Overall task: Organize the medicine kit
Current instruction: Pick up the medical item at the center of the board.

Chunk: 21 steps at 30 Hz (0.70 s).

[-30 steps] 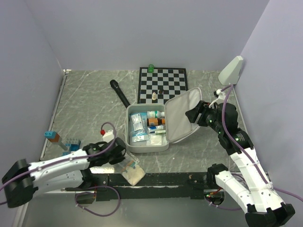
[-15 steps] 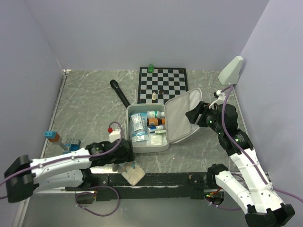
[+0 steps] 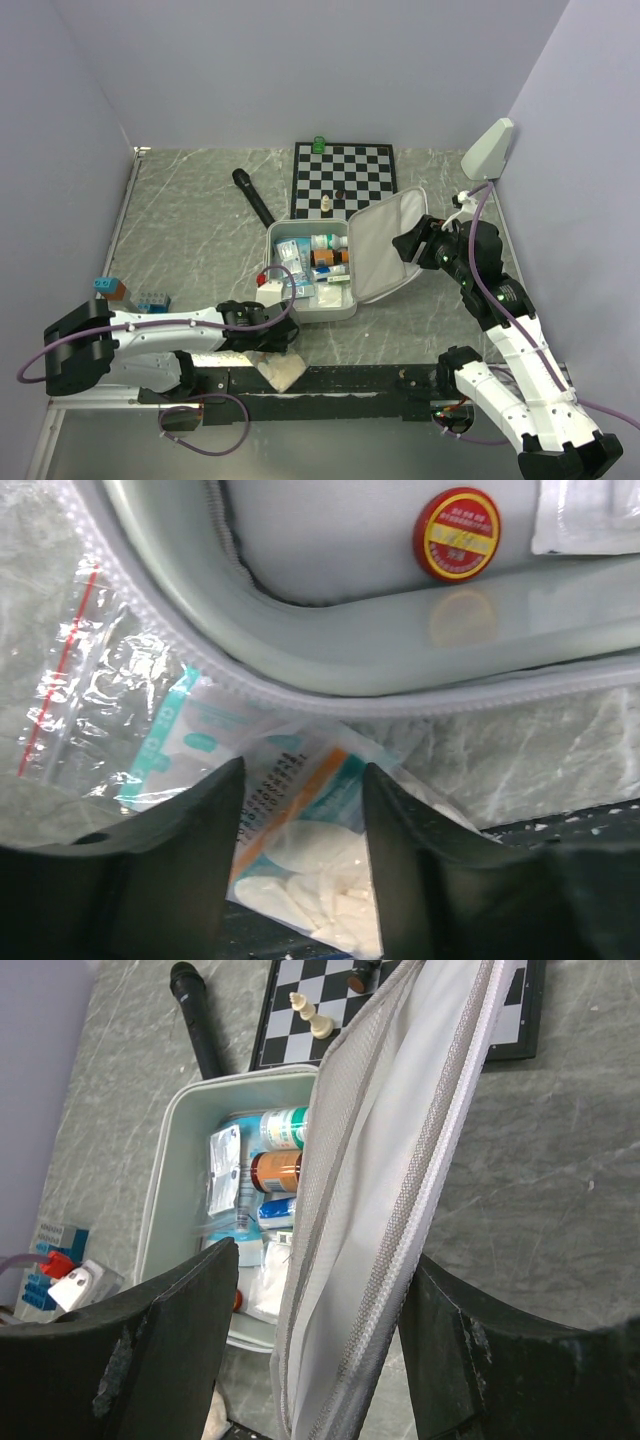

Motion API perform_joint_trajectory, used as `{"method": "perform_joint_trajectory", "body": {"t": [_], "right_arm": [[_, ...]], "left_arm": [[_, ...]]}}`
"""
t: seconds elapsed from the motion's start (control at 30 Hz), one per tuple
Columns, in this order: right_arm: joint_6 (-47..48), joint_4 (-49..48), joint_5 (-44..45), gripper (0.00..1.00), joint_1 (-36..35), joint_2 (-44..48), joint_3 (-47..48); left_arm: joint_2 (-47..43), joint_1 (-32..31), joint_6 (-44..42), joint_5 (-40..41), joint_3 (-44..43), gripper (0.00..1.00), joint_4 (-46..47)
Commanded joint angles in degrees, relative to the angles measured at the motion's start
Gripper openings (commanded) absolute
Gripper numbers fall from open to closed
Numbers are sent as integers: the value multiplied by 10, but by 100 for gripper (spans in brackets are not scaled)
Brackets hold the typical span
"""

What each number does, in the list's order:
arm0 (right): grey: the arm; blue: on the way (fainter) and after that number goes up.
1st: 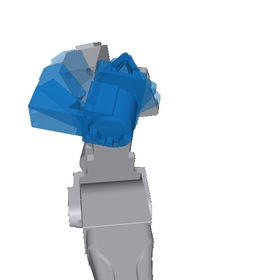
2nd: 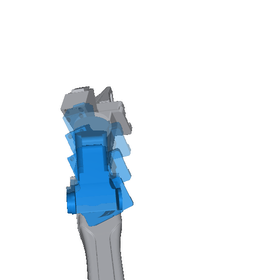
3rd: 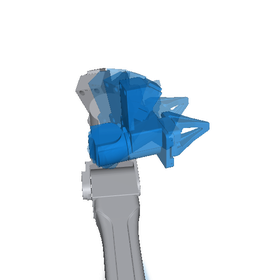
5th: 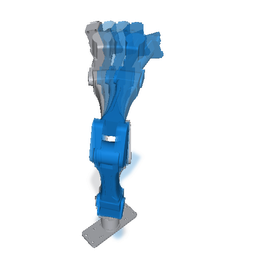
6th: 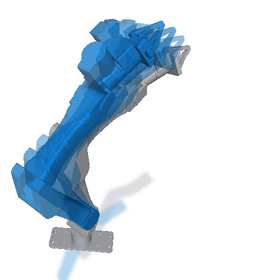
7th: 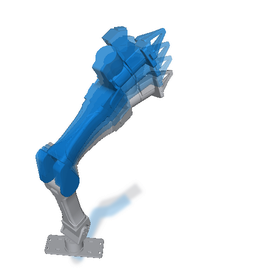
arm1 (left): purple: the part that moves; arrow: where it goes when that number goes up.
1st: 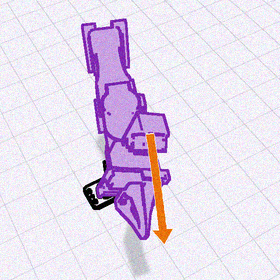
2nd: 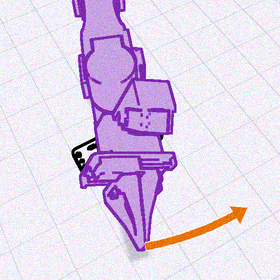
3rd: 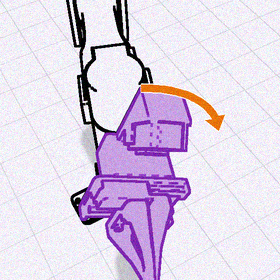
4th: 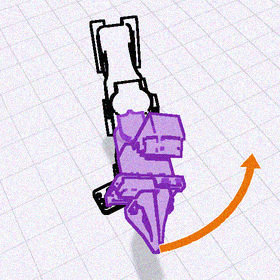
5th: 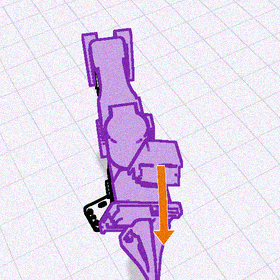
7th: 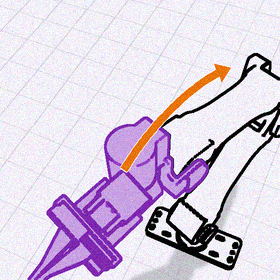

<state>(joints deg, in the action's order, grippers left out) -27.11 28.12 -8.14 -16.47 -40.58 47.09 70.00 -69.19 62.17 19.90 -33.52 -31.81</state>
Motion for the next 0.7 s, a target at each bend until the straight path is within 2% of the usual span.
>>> {"method": "perform_joint_trajectory", "body": {"t": [0.0, 0.1, 0.13, 0.2, 0.3, 0.47, 0.67], "right_arm": [[7, -16, 3, 69, 0, 5, -6], [7, -15, 4, 69, 0, 7, -7], [7, -14, 5, 69, 0, 7, -7], [9, -12, 7, 70, 0, 7, -5], [9, -10, 8, 70, 0, 5, -2], [7, -10, 4, 69, 0, 1, 3], [4, -7, 1, 69, 0, 0, 7]], "left_arm": [[10, -4, 12, 10, 1, 51, -19], [20, -4, 17, -1, 16, 43, -11], [21, -4, 18, -5, 20, 38, -8], [18, -4, 21, -7, 28, 27, -4], [11, -4, 29, 0, 32, 1, -9], [-35, -4, 40, 31, 14, 1, -39], [-171, -6, 52, 102, -40, 1, -87]]}}
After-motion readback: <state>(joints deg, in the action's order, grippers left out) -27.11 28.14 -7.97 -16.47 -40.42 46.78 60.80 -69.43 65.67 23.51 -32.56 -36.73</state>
